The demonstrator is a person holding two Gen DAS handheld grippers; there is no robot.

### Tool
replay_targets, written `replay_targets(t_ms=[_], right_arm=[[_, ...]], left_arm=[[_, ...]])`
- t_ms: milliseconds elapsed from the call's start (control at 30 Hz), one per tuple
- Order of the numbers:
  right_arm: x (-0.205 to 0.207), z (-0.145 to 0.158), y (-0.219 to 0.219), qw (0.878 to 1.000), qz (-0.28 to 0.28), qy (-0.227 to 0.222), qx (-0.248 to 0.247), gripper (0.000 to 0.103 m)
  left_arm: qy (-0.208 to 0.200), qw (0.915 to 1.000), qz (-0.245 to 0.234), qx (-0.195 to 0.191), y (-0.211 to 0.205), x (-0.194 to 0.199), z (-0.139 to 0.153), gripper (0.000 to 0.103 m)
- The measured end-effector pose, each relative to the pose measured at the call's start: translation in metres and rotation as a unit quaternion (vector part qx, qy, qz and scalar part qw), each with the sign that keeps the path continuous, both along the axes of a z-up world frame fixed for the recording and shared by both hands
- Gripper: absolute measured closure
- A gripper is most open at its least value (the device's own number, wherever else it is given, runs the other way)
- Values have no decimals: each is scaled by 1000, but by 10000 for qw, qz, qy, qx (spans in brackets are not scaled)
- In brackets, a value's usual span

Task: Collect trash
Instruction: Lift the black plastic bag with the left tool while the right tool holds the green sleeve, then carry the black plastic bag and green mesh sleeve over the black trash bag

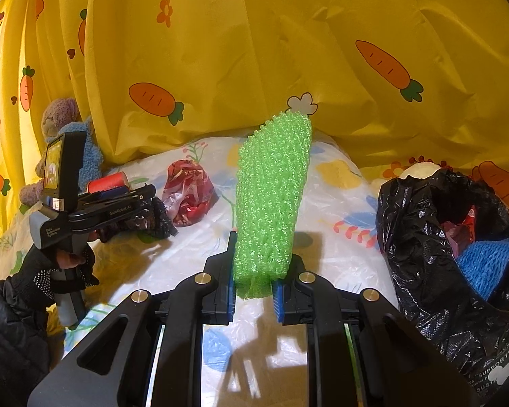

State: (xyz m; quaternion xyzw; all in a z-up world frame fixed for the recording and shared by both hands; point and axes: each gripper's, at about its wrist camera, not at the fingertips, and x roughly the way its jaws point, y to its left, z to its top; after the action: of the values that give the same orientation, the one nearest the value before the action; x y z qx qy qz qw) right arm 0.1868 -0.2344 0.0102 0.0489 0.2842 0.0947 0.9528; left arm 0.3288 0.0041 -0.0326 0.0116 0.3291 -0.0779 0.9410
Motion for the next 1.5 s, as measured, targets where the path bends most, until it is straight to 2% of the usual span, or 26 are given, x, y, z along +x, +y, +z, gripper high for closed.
replay_targets(t_ms=[33,100,167,300,567,700,867,1033,1167,1500], right_arm=[[0,0,1,10000,3,3,2,85],[0,-1,2,10000,-1,3,-2,85],[0,-1,2,10000,-2,3,-18,85],[-2,0,1,10000,-35,-3,-34,85],[-5,4,1,10000,-24,-41,-44,85],[-9,7,0,10000,-16,-92,-31,85],[-17,13,-3,9998,-26,-173,-13,85],[-29,21,-17,9996,-128,-261,27,85],[-39,25,-35,9990,-308,-319,59,85],[-68,33,-111,9931,-1092,-410,89,85]], left_arm=[[87,9999,-49,-15,-1,2,-2,52],[273,9996,-89,-25,-1,8,-6,78],[458,9989,-117,4,-3,13,-11,89],[404,9990,-151,115,-8,10,-10,96],[65,9998,78,154,-2,-9,4,99],[-239,9996,87,76,-1,-25,30,100],[-764,9970,-120,41,-18,-57,69,100],[-1158,9923,-445,-19,-52,-90,96,100],[-1314,9881,-794,-60,-87,-111,106,100],[-1401,9754,-1668,-345,-176,-137,113,100]])
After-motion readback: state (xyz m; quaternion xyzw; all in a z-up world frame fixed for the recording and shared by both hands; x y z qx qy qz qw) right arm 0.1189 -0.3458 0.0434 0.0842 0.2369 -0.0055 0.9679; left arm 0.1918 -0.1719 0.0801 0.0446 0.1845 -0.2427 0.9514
